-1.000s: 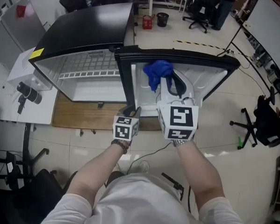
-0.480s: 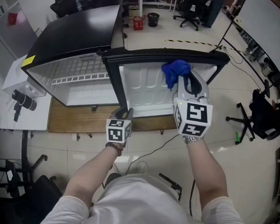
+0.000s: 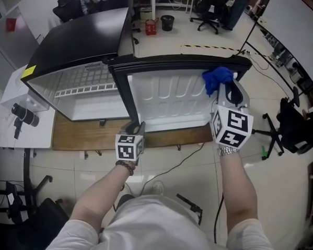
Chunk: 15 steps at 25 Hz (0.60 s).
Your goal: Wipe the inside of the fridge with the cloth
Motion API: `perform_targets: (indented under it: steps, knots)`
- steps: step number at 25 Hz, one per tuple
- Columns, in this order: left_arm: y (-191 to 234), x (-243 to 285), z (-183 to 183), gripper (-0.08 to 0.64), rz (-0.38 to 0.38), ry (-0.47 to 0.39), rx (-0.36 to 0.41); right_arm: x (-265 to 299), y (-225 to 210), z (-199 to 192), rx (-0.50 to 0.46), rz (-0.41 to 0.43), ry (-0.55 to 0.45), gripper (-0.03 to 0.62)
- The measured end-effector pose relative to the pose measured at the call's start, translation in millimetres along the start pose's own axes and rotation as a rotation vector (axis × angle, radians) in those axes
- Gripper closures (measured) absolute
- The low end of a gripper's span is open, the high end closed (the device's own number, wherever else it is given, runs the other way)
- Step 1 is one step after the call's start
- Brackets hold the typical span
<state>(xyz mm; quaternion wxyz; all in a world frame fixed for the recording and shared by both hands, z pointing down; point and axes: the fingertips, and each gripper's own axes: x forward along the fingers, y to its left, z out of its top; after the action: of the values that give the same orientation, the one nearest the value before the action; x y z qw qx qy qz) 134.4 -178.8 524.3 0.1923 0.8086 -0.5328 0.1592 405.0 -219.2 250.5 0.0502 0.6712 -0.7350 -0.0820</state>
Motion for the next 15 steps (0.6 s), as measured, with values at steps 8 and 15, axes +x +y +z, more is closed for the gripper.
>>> perform_targets:
  steps: [8,15]
  knots:
    - [-2.2,-1.1,1.3,0.465,0.007,-0.005,-0.007,-2.9,-28.9,-0.5,0.013,-0.048,-0.001,0.528]
    - [-2.4,-1.7,2.4,0.466,0.003,0.001,-0.001,-23.3,26.7,9.1,0.041,0.083,-0.047,0.528]
